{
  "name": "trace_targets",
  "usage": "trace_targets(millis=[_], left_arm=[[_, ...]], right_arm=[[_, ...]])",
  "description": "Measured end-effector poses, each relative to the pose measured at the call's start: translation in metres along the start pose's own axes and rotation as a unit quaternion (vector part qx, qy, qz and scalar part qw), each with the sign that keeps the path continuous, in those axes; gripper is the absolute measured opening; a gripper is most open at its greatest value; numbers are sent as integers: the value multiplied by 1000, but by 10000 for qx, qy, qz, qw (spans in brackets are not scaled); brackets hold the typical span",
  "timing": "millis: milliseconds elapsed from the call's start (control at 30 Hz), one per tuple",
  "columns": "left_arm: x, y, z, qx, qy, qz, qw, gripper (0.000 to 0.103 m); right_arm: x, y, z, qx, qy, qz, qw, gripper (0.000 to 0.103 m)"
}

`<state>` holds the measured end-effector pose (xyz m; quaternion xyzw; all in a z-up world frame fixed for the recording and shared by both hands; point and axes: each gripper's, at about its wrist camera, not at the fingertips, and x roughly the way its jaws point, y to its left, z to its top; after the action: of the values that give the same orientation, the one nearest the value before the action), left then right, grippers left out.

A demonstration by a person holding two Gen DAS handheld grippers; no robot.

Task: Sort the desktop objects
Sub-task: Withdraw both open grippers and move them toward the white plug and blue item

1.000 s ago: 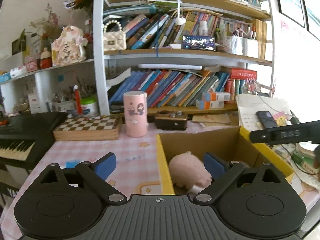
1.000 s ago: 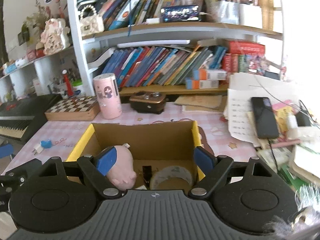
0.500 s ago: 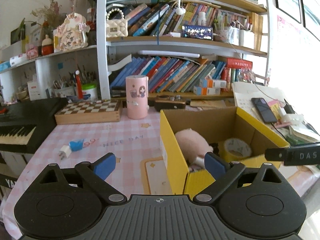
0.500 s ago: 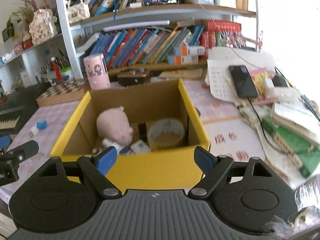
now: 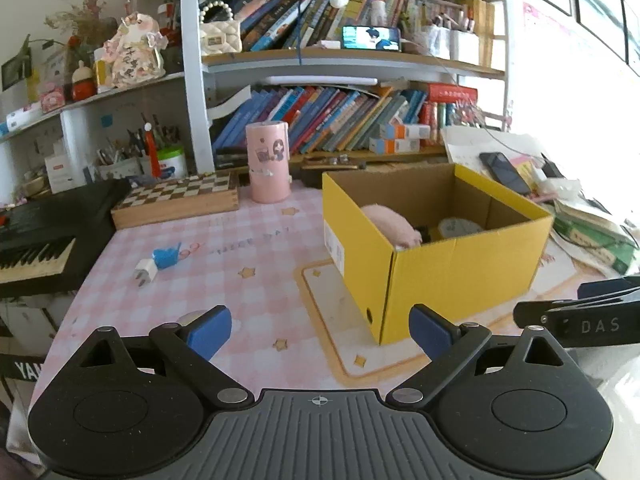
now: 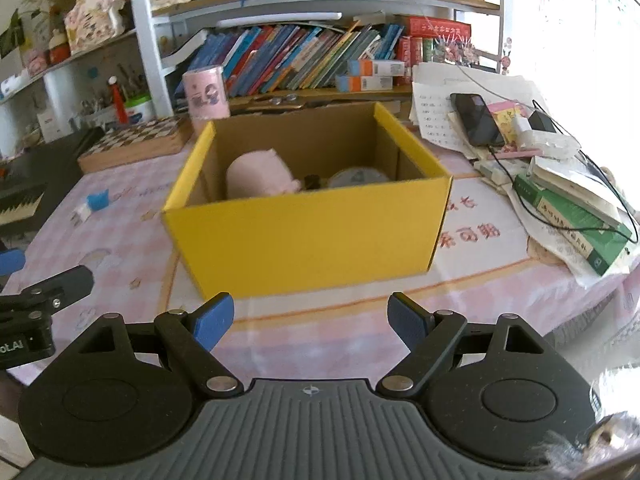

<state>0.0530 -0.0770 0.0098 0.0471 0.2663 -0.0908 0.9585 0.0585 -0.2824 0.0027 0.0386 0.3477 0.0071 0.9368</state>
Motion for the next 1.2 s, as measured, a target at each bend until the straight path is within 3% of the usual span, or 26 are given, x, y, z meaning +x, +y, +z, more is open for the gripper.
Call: trace_targets(millis=[567, 1200], left_arm=[[-31, 47, -38, 23, 446, -147, 9989, 97], [-62, 111, -54, -516, 317, 560, 9966, 98]], right_arm=[[-25, 63, -53, 70, 427, 158, 9989, 83], [-18, 145, -49, -789, 426, 979, 9912, 82]])
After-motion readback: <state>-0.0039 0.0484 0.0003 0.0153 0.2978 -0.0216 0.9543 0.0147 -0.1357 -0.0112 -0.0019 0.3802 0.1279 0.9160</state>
